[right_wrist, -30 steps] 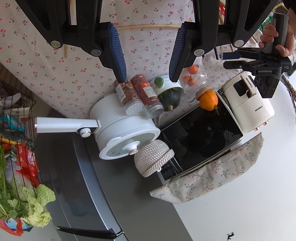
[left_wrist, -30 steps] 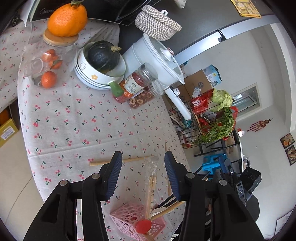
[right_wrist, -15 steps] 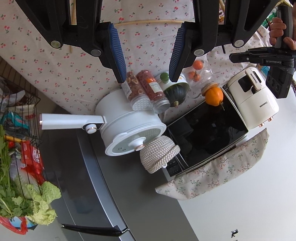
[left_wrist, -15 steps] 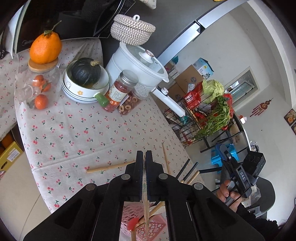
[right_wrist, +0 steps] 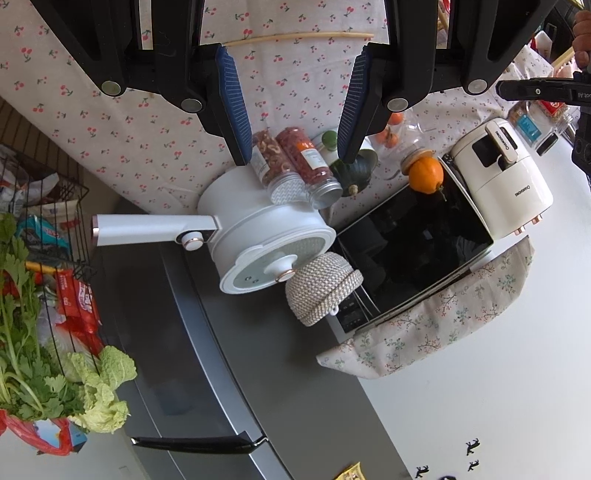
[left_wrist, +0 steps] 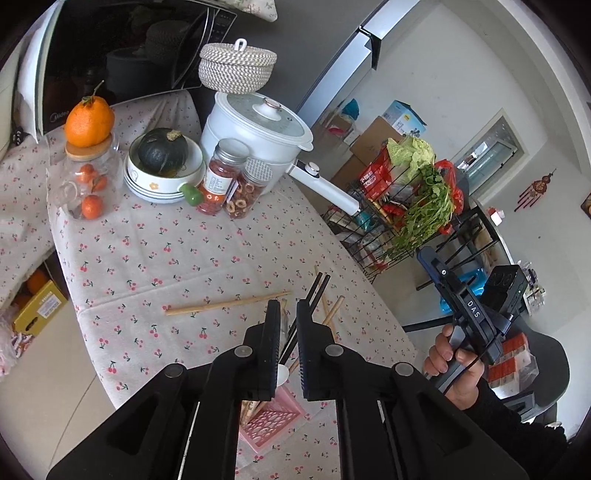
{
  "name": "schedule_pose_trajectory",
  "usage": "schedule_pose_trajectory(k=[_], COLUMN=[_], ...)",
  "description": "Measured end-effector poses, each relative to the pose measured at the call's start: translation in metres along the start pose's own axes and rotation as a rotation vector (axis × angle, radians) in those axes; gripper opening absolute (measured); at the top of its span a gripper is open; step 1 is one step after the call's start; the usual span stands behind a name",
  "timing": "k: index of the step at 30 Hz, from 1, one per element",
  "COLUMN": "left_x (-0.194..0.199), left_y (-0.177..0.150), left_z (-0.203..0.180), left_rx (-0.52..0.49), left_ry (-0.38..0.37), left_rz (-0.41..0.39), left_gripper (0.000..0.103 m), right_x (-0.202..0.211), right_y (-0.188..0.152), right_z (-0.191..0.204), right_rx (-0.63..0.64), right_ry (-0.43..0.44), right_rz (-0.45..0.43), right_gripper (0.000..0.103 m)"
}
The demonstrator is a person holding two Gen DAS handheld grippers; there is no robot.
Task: Organize utensils
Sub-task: 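Move both open tools toward the two loose wooden chopsticks on the table, then grasp a wooden chopstick with the right tool while the left tool grasps the other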
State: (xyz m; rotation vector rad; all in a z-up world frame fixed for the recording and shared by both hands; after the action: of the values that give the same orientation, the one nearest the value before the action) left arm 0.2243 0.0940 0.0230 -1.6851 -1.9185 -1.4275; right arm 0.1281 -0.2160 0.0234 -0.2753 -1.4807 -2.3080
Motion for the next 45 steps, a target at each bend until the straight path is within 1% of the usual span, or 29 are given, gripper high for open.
schedule_pose_trajectory(k=[2,4,6,8,9,10,11,12,14,17,21,24,26,28,30,31,32,35,37,40,42,45], left_x=[0.004,0.008,0.012,0.017,0.019,0.021,0.022,0.022,0.017,0.003,-0.025,-0.049,-0.064,-0.078,-0.088,-0.093,-0.097,-0.107,-0.112,-0.117,-0.120,-0.122], left_y=[-0.007,-0.016,-0.027,-0.038,-0.044,-0.050,-0.057,-0.063,-0.076,-0.092,-0.104,-0.113,-0.120,-0.128,-0.136,-0.139,-0.142,-0.148,-0.152,-0.154,-0.155,-0.156], left_z=[-0.006,-0.014,-0.024,-0.035,-0.041,-0.047,-0.054,-0.062,-0.077,-0.097,-0.119,-0.126,-0.124,-0.122,-0.120,-0.118,-0.118,-0.117,-0.117,-0.116,-0.114,-0.115], left_rx=[0.005,0.004,-0.001,0.005,0.007,0.006,0.003,-0.001,-0.014,-0.035,-0.085,-0.105,-0.104,-0.119,-0.157,-0.170,-0.176,-0.189,-0.207,-0.215,-0.208,-0.215], left_ry=[0.021,0.044,0.069,0.105,0.123,0.136,0.150,0.174,0.232,0.275,0.287,0.290,0.306,0.361,0.429,0.449,0.452,0.425,0.433,0.434,0.426,0.420], left_rz=[-0.016,-0.032,-0.049,-0.078,-0.095,-0.113,-0.125,-0.133,-0.139,-0.130,-0.101,-0.089,-0.097,-0.089,-0.080,-0.073,-0.062,-0.034,-0.015,-0.001,0.006,0.014], left_gripper=[0.038,0.050,0.055,0.067,0.070,0.075,0.079,0.081,0.085,0.087,0.090,0.090,0.090,0.090,0.090,0.091,0.090,0.090,0.090,0.090,0.090,0.090], right_x=[0.000,0.000,-0.003,-0.009,-0.012,-0.015,-0.020,-0.024,-0.028,-0.032,-0.036,-0.039,-0.044,-0.052,-0.063,-0.069,-0.076,-0.097,-0.113,-0.134,-0.145,-0.159], right_y=[0.002,0.004,0.006,0.007,0.007,0.006,0.003,0.001,-0.004,-0.011,-0.022,-0.032,-0.038,-0.045,-0.053,-0.058,-0.062,-0.077,-0.086,-0.094,-0.097,-0.101], right_z=[-0.003,-0.009,-0.015,-0.022,-0.026,-0.030,-0.034,-0.038,-0.052,-0.068,-0.081,-0.088,-0.093,-0.100,-0.107,-0.110,-0.113,-0.117,-0.118,-0.118,-0.120,-0.121], right_rx=[0.006,0.001,-0.011,-0.005,0.003,0.017,0.038,0.053,0.051,0.046,0.087,0.110,0.124,0.135,0.143,0.147,0.153,0.181,0.200,0.209,0.197,0.192], right_ry=[-0.012,-0.023,-0.025,-0.034,-0.047,-0.072,-0.101,-0.123,-0.145,-0.162,-0.195,-0.212,-0.225,-0.245,-0.268,-0.280,-0.291,-0.311,-0.316,-0.324,-0.330,-0.346], right_rz=[0.012,0.040,0.088,0.152,0.184,0.221,0.264,0.300,0.350,0.423,0.483,0.526,0.556,0.584,0.618,0.638,0.657,0.709,0.740,0.760,0.760,0.771], right_gripper=[0.049,0.054,0.059,0.068,0.069,0.072,0.073,0.073,0.074,0.077,0.080,0.082,0.084,0.084,0.084,0.084,0.084,0.084,0.084,0.084,0.082,0.073])
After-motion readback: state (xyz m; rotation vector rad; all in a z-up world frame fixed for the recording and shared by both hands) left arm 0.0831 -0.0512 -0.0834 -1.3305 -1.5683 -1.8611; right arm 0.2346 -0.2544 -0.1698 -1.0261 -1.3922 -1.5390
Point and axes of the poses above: each gripper's, at about its wrist camera, not at the fingertips, and x roughly against the way its jaws point, z to its left, y to its top, the point moved 2 cm from there along -x, roughly the way its jaws point, and after that the axes turned 2 degrees about z, right-handed, at the moved point
